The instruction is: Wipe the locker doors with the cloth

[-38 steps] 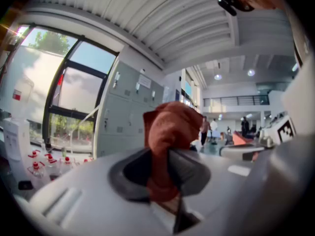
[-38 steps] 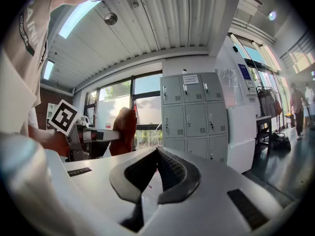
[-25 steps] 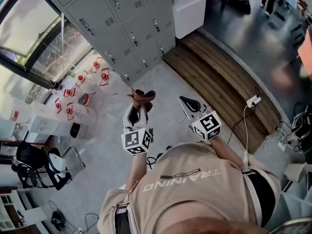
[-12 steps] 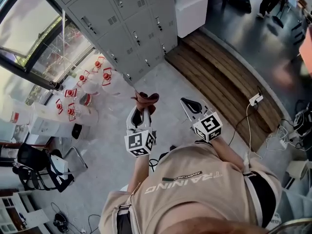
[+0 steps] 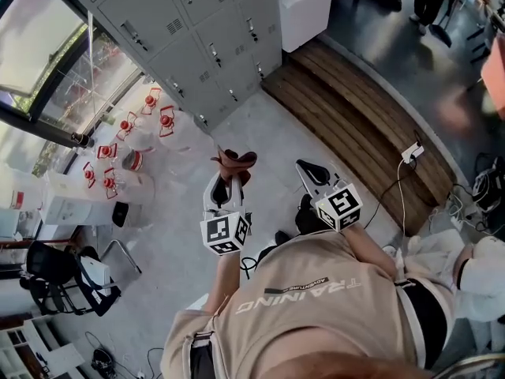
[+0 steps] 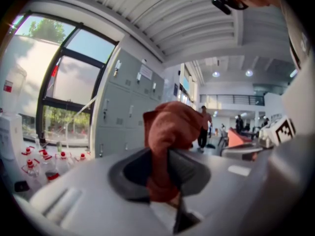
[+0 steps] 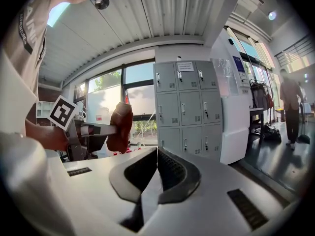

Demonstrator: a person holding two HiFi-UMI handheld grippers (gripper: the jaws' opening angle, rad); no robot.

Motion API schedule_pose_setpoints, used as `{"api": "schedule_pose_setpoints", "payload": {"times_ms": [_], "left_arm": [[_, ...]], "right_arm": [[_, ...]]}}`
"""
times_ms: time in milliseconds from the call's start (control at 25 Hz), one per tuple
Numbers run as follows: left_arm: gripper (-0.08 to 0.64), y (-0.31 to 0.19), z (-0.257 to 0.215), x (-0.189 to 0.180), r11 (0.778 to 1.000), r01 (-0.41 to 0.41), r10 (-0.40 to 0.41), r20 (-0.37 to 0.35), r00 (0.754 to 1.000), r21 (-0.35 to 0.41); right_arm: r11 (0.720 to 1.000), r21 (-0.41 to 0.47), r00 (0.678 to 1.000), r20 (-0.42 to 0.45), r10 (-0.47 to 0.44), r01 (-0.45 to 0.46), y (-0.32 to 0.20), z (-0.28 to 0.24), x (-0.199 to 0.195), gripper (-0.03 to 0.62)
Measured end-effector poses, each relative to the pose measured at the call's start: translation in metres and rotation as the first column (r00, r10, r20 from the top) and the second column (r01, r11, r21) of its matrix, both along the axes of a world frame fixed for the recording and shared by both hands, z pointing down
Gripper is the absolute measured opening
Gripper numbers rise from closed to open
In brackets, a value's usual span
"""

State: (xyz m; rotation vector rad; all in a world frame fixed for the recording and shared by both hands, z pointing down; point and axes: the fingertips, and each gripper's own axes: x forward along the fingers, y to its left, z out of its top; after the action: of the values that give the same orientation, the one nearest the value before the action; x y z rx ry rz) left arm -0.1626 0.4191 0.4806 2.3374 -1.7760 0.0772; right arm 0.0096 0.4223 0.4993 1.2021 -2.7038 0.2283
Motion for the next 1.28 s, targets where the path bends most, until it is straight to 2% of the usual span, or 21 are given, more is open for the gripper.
{"api": "schedule_pose_setpoints", "payload": {"times_ms": [120,440,560,640,800,1000,1160,1280], "left_arm": [[0.084,-0.025,0.001,0.006,1.0,0.007,-0.007,0.002,1.0,-0.008],[0.084,-0.115,-0.02,0.044,0.999,-0.008,0.006,0.064,0.998,0.033],[0.084,-0.149,-0.031,0.059,0.999,0.008,-0.011,0.048,0.999,0.049],[0.084,-0.168,-0.033,0.063,0.999,0.03,-0.031,0.013,0.999,0.044],[0.084,-0.195,-0.02,0.062,0.997,0.078,-0.079,-0.069,0.994,-0.008],[0.084,-0.213,-0.01,0.052,0.993,0.108,-0.11,-0.043,0.993,-0.047],[0.084,-0.234,0.0,0.04,0.993,0.103,-0.104,-0.02,0.994,-0.062],[0.084,-0.259,0.009,0.028,0.994,0.086,-0.088,-0.03,0.996,-0.07]], "right_arm": [[1.0,0.011,1.0,0.013,-0.016,0.016,-0.025,-0.001,0.003,0.014],[1.0,0.02,0.998,0.055,-0.016,0.015,-0.112,0.003,0.036,0.014],[0.999,0.007,0.998,0.056,-0.04,0.04,-0.145,0.005,0.049,0.014],[0.998,0.002,0.996,0.054,-0.065,0.065,-0.164,0.006,0.054,0.014],[0.995,-0.005,0.994,0.041,-0.101,0.101,-0.199,0.01,0.058,0.014],[0.99,-0.054,0.99,0.054,-0.13,0.133,-0.22,0.025,0.046,0.015],[0.984,-0.075,0.986,0.05,-0.16,0.164,-0.236,0.034,0.024,0.015],[0.985,-0.071,0.987,0.037,-0.154,0.156,-0.257,0.036,0.01,0.015]]}}
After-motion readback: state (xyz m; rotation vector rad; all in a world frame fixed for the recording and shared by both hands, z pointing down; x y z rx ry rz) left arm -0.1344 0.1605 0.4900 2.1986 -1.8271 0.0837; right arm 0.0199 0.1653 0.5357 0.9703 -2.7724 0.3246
